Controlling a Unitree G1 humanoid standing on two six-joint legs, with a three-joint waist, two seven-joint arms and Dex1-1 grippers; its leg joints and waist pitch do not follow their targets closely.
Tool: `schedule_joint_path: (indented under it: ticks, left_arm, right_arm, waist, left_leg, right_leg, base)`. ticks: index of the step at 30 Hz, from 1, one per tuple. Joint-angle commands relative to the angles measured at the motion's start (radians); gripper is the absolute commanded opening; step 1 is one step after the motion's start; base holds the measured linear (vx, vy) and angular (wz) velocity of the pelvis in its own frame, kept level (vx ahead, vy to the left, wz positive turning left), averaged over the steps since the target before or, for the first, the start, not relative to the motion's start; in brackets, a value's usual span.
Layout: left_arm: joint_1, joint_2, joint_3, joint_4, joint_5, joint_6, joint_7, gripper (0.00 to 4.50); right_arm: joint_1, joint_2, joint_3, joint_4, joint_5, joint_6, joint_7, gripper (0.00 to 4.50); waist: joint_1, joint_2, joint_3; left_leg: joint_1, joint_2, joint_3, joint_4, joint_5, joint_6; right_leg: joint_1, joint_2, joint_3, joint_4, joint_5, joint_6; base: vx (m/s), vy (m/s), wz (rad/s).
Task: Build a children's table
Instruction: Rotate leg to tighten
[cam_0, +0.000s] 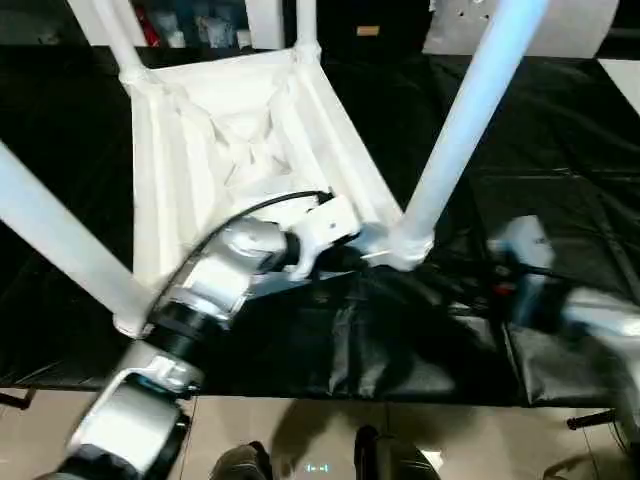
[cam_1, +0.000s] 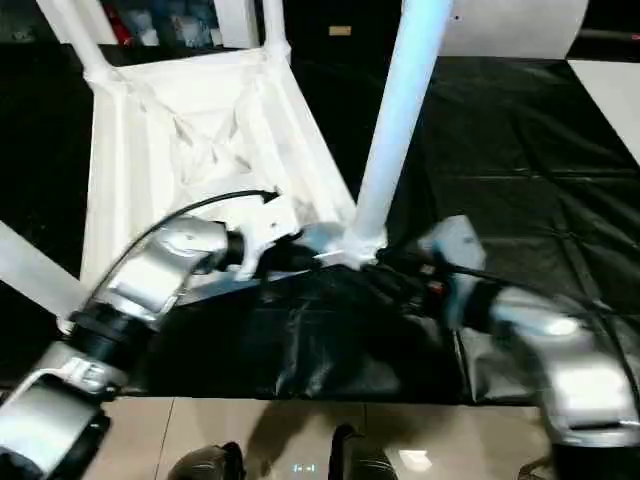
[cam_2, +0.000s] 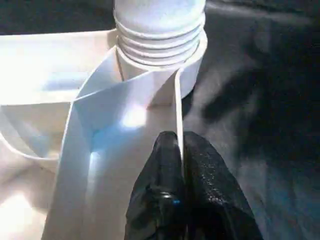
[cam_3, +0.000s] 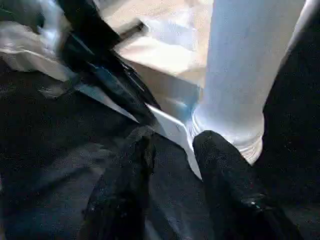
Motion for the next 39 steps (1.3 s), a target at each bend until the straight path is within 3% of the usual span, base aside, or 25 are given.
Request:
schedule_joint_path:
  ticks: [1, 5, 6, 7, 8, 9, 11, 12, 17, 19, 25, 29, 34, 39]
  left_arm:
    - [0.037, 0.022, -0.081, 0.018, 0.013, -0.040, -0.093, 0.00]
    - [0.050, 0.057, -0.105, 0.001, -0.015, -0.142, -0.210, 0.00]
    - [0.051, 0.065, -0.111, -0.009, -0.017, -0.137, -0.233, 0.00]
    - [0.051, 0.065, -0.111, -0.009, -0.017, -0.137, -0.233, 0.00]
    - [0.045, 0.073, -0.120, -0.007, -0.015, -0.168, -0.257, 0.00]
    - [0.043, 0.074, -0.123, -0.005, -0.015, -0.183, -0.266, 0.00]
    - [0.036, 0.082, -0.132, -0.005, -0.023, -0.208, -0.295, 0.00]
    - [0.034, 0.085, -0.135, -0.005, -0.026, -0.216, -0.304, 0.00]
    - [0.016, 0.093, -0.145, 0.010, -0.027, -0.259, -0.343, 0.00]
    - [0.011, 0.094, -0.144, 0.013, -0.026, -0.262, -0.350, 0.00]
    - [0.001, 0.101, -0.140, 0.033, -0.030, -0.284, -0.368, 0.00]
    - [-0.001, 0.106, -0.141, 0.041, -0.033, -0.290, -0.375, 0.00]
    - [-0.001, 0.109, -0.136, 0.045, -0.036, -0.277, -0.375, 0.00]
    - [0.013, 0.063, -0.084, 0.026, -0.067, -0.126, -0.274, 0.00]
  right_arm:
    - [-0.018, -0.013, -0.006, 0.013, 0.018, -0.027, 0.035, 1.93]
    - [-0.055, -0.048, 0.030, 0.067, 0.009, -0.069, 0.112, 2.43]
    - [-0.064, -0.057, 0.046, 0.083, 0.005, -0.087, 0.139, 2.43]
    - [-0.064, -0.057, 0.046, 0.083, 0.005, -0.087, 0.139, 2.55]
    - [-0.083, -0.070, 0.079, 0.110, -0.020, -0.120, 0.168, 2.66]
    - [-0.089, -0.075, 0.093, 0.120, -0.033, -0.137, 0.178, 2.73]
    - [-0.102, -0.082, 0.116, 0.141, -0.034, -0.152, 0.215, 2.73]
    - [-0.106, -0.084, 0.124, 0.150, -0.032, -0.162, 0.231, 2.73]
    - [-0.129, -0.086, 0.165, 0.193, -0.019, -0.176, 0.302, 2.73]
    - [-0.146, -0.080, 0.174, 0.223, -0.021, -0.174, 0.306, 2.46]
    - [-0.172, -0.082, 0.193, 0.281, -0.008, -0.175, 0.355, 2.04]
    - [-0.179, -0.086, 0.203, 0.292, -0.002, -0.173, 0.380, 1.95]
    - [-0.188, -0.083, 0.215, 0.308, 0.004, -0.173, 0.394, 1.95]
    - [-0.153, -0.015, 0.183, 0.249, 0.056, -0.085, 0.271, 1.95]
  waist:
    - [0.003, -0.018, -0.072]
    - [0.004, -0.019, -0.084]
    - [0.009, -0.022, -0.090]
    - [0.009, -0.022, -0.090]
    - [0.012, -0.026, -0.093]
    - [0.011, -0.028, -0.092]
    - [0.016, -0.029, -0.087]
    - [0.018, -0.030, -0.084]
    - [0.020, -0.028, -0.082]
    - [0.021, -0.031, -0.085]
    - [0.022, -0.032, -0.090]
    - [0.024, -0.036, -0.089]
    - [0.024, -0.036, -0.087]
    - [0.024, -0.035, -0.081]
  left_leg:
    - [-0.005, 0.043, -0.010, -0.051, -0.002, 0.172]
    - [-0.001, 0.044, -0.007, -0.039, 0.102, 0.223]
    - [0.002, 0.047, -0.007, -0.033, 0.156, 0.256]
    - [0.002, 0.047, -0.007, -0.033, 0.156, 0.256]
    - [0.001, 0.048, -0.007, -0.026, 0.191, 0.288]
    - [-0.002, 0.048, -0.007, -0.025, 0.193, 0.293]
    - [-0.004, 0.048, -0.005, -0.023, 0.153, 0.288]
    - [-0.005, 0.049, -0.006, -0.026, 0.097, 0.262]
    - [-0.001, 0.048, -0.007, -0.033, 0.023, 0.199]
    - [0.001, 0.049, -0.006, -0.033, 0.025, 0.184]
    - [-0.006, 0.045, -0.006, -0.028, 0.055, 0.195]
    - [-0.007, 0.044, -0.006, -0.028, 0.048, 0.185]
    - [-0.006, 0.045, -0.005, -0.026, 0.070, 0.203]
    - [-0.007, 0.045, -0.006, -0.029, 0.050, 0.184]
  right_leg:
    - [0.077, -0.080, 0.051, -0.063, -0.213, -0.225]
    - [0.074, -0.077, 0.051, -0.037, -0.039, -0.275]
    - [0.074, -0.076, 0.050, -0.021, 0.038, -0.299]
    - [0.074, -0.076, 0.050, -0.021, 0.038, -0.299]
    - [0.071, -0.076, 0.048, -0.012, 0.084, -0.316]
    - [0.071, -0.077, 0.048, -0.011, 0.081, -0.317]
    - [0.068, -0.081, 0.050, -0.018, 0.019, -0.312]
    - [0.070, -0.084, 0.049, -0.027, -0.073, -0.298]
    - [0.071, -0.085, 0.050, -0.040, -0.185, -0.267]
    - [0.072, -0.083, 0.053, -0.035, -0.154, -0.274]
    - [0.077, -0.083, 0.052, -0.026, -0.082, -0.291]
    - [0.078, -0.080, 0.051, -0.028, -0.111, -0.279]
    - [0.075, -0.079, 0.051, -0.023, -0.076, -0.288]
    - [0.075, -0.081, 0.052, -0.030, -0.126, -0.283]
  base:
    - [0.000, 0.000, 0.00]
    - [0.000, 0.000, 0.00]
    - [0.000, 0.000, 0.00]
    - [0.000, 0.000, 0.00]
    - [0.000, 0.000, 0.00]
    - [0.000, 0.000, 0.00]
    - [0.000, 0.000, 0.00]
    - [0.000, 0.000, 0.00]
    - [0.000, 0.000, 0.00]
    - [0.000, 0.000, 0.00]
    - [0.000, 0.000, 0.00]
    - [0.000, 0.000, 0.00]
    - [0.000, 0.000, 0.00]
    - [0.000, 0.000, 0.00]
